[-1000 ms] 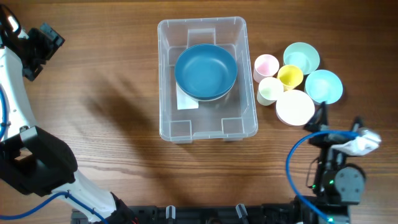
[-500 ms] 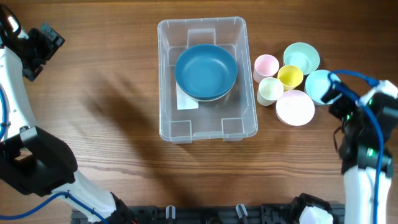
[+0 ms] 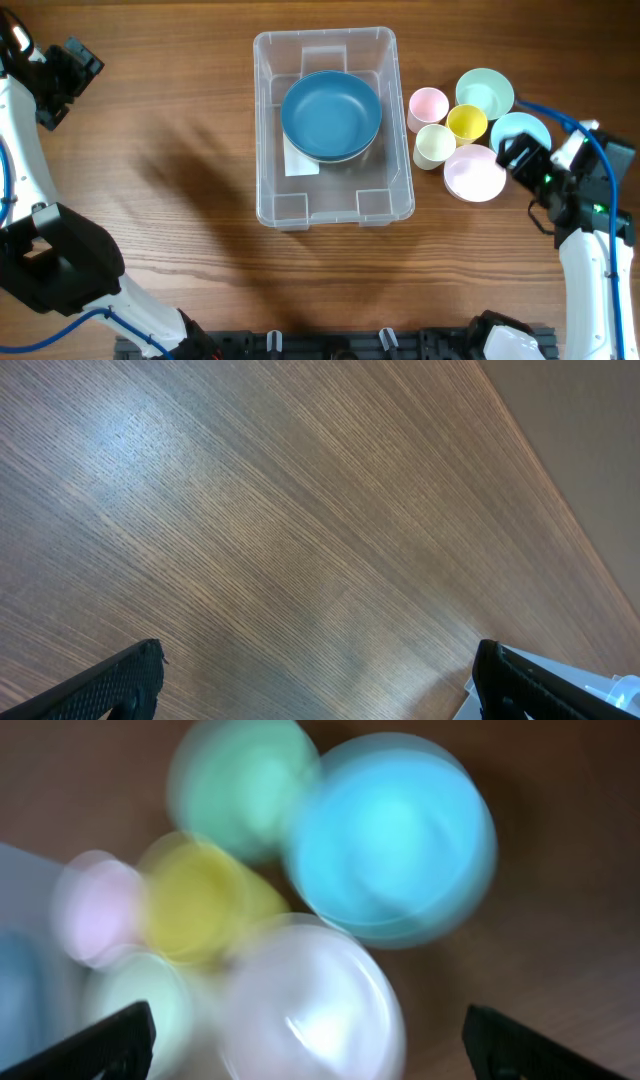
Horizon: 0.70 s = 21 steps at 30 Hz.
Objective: Pack container
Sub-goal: 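Reach the right gripper to the pink bowl rim and grasp it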
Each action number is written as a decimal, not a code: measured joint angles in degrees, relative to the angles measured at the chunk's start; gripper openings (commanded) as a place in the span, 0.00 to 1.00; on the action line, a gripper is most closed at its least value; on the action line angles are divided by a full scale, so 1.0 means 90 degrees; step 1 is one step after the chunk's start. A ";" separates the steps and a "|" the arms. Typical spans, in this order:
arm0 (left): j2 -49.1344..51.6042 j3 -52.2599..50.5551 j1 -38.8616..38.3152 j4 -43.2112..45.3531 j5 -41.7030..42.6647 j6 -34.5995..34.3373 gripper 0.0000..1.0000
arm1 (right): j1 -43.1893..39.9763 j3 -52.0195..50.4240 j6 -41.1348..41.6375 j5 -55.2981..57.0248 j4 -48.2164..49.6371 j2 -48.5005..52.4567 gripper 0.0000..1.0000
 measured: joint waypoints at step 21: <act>0.0002 0.0005 0.0000 0.0000 0.0002 0.0000 1.00 | 0.0046 0.0583 0.0522 0.0396 -0.1649 0.0061 0.84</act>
